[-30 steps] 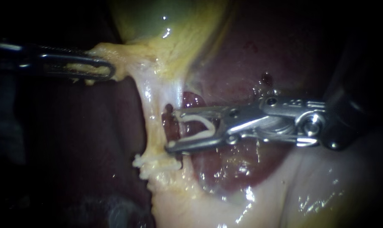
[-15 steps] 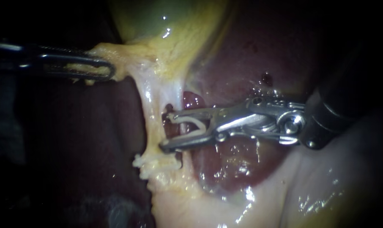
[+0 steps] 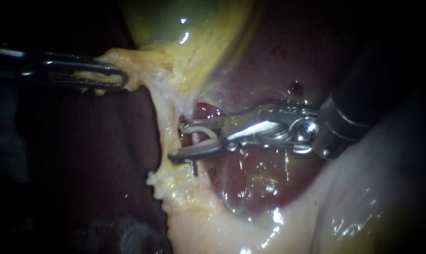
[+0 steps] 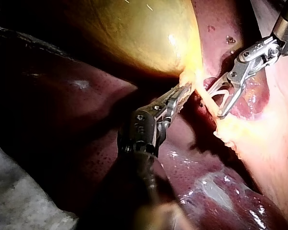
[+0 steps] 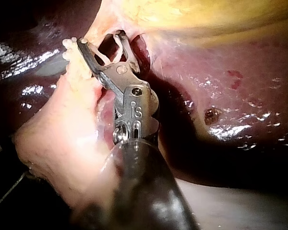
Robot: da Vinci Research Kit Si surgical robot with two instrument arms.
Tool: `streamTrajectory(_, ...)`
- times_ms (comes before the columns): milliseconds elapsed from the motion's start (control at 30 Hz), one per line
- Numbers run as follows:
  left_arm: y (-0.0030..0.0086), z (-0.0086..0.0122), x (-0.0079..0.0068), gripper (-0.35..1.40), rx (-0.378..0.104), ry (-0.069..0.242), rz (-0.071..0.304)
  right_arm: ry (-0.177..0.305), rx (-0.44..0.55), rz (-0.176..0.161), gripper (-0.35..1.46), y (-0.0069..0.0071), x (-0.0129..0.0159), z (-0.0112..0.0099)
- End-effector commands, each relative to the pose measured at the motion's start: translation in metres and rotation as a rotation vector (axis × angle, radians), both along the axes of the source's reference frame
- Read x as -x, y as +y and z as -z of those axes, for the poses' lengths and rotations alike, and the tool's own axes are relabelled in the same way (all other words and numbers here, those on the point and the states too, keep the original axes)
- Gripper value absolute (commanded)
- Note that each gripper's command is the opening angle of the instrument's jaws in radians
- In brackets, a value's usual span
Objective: Clipping third clip left tube
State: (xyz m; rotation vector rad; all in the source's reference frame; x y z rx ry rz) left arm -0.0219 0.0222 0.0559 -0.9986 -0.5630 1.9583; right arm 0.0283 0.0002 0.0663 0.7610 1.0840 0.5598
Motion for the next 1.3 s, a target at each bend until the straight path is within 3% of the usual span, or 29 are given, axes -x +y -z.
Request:
streamTrajectory(33, 0.0, -0.0001, 0.0, -0.35, -0.001, -0.001, -0.001, 0.01, -0.009, -0.007, 0.48, 0.0, -0.0004, 0.0)
streamTrajectory(400, 0.0, -0.0001, 0.0001, -0.35, -0.001, -0.001, -0.001, 0.067, -0.06, -0.06, 0.49, 0.0, -0.0028, 0.0001)
streamTrajectory(667, 0.0, -0.0001, 0.0001, -0.35, -0.001, -0.001, -0.001, 0.111, -0.084, -0.091, 0.49, 0.0005, -0.003, 0.0006)
streamTrajectory(767, 0.0, -0.0001, 0.0001, -0.35, -0.001, -0.001, -0.001, 0.147, -0.109, -0.105, 0.49, 0.0007, -0.003, 0.0014)
streamTrajectory(1100, 0.0, -0.0001, 0.0001, -0.35, 0.0, -0.001, -0.001, 0.262, -0.14, -0.1, 0.49, 0.0013, -0.0031, 0.0057)
streamTrajectory(1300, 0.0, -0.0001, 0.0001, -0.35, 0.0, 0.0, -0.001, 0.286, -0.15, -0.099, 0.48, 0.0014, -0.0032, 0.0073)
